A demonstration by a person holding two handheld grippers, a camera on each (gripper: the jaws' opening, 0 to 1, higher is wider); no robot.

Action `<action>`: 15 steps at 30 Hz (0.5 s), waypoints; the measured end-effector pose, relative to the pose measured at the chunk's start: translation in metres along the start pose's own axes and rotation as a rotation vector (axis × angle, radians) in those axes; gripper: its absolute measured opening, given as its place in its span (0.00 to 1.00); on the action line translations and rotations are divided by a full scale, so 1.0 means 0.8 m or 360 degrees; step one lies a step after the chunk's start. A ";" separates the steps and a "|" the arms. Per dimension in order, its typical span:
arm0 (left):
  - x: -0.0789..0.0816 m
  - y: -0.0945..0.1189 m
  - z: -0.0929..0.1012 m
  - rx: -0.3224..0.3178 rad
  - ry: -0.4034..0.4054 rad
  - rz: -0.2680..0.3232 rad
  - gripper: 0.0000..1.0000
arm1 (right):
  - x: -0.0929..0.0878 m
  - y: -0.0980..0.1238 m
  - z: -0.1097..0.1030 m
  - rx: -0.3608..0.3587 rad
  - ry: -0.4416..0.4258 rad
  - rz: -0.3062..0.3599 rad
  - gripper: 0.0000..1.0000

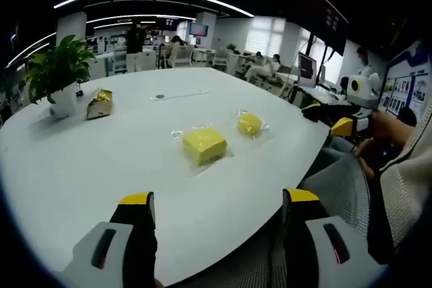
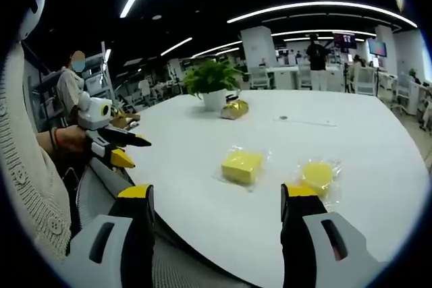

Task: Compare the silicone blocks by pressing each to a similar depth, holding the contact briefly, and releasing to observe deformation and rebound differences across the visible hardness samples.

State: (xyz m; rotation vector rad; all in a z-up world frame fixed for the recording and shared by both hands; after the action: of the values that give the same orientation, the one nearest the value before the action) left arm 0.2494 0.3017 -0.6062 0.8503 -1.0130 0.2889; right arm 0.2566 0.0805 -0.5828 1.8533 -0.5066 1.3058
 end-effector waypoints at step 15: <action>-0.014 -0.009 -0.006 -0.0030 0.0101 -0.0052 0.76 | -0.009 -0.001 0.012 -0.0022 -0.0012 -0.0024 0.72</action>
State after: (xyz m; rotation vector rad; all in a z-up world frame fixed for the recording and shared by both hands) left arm 0.2505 0.3025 -0.6200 0.8347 -0.9410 0.2764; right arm 0.2603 0.0726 -0.5916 1.8475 -0.5036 1.2830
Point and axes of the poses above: the point that each gripper's makers call its tool centre point, and the gripper's own axes: y roughly backward along the fingers, z roughly to its right, x roughly out of its top, the point moved 1 cm from there along y, roughly backward along the fingers, and after that the axes turned 7 degrees about -x, right-handed, at the moved point
